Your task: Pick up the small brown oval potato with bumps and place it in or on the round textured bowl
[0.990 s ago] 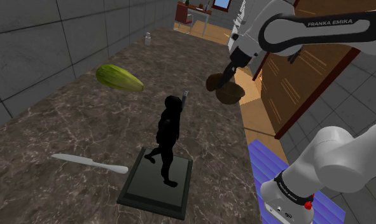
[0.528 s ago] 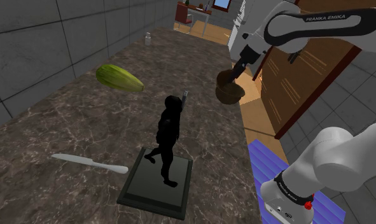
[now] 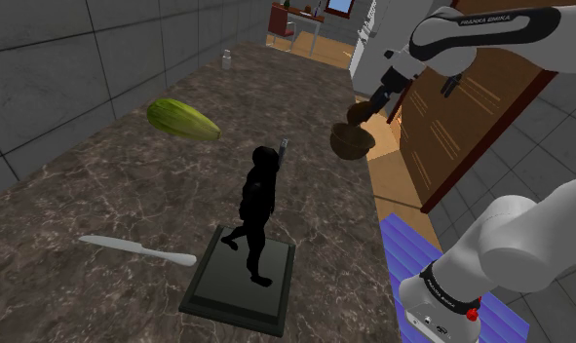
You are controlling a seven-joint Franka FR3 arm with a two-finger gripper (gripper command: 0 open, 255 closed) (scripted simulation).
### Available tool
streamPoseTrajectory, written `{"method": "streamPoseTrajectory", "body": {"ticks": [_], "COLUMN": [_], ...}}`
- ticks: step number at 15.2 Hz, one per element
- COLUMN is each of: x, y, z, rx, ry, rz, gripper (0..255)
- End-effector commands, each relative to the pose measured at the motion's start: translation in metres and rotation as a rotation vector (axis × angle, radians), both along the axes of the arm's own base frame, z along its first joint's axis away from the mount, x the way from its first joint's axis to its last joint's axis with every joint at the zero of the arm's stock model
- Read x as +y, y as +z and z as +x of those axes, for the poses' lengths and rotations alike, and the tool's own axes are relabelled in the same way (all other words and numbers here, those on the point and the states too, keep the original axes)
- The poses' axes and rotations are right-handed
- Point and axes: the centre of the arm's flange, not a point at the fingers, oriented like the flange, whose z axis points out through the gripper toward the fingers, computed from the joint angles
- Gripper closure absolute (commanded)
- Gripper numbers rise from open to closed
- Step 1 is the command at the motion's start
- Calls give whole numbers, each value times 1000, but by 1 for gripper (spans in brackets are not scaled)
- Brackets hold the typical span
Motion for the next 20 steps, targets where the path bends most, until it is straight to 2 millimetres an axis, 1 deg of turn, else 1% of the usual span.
{"method": "streamPoseTrajectory", "body": {"ticks": [1,12,13,20], "x": [-24,-24,-24,-24], "y": [-1,-59,-68,-68], "z": [3,3,3,3], "rx": [-1,-1,-1,-1], "ry": [2,2,2,2], "rz": [-1,-1,-1,-1], "gripper": [255,255,255,255]}}
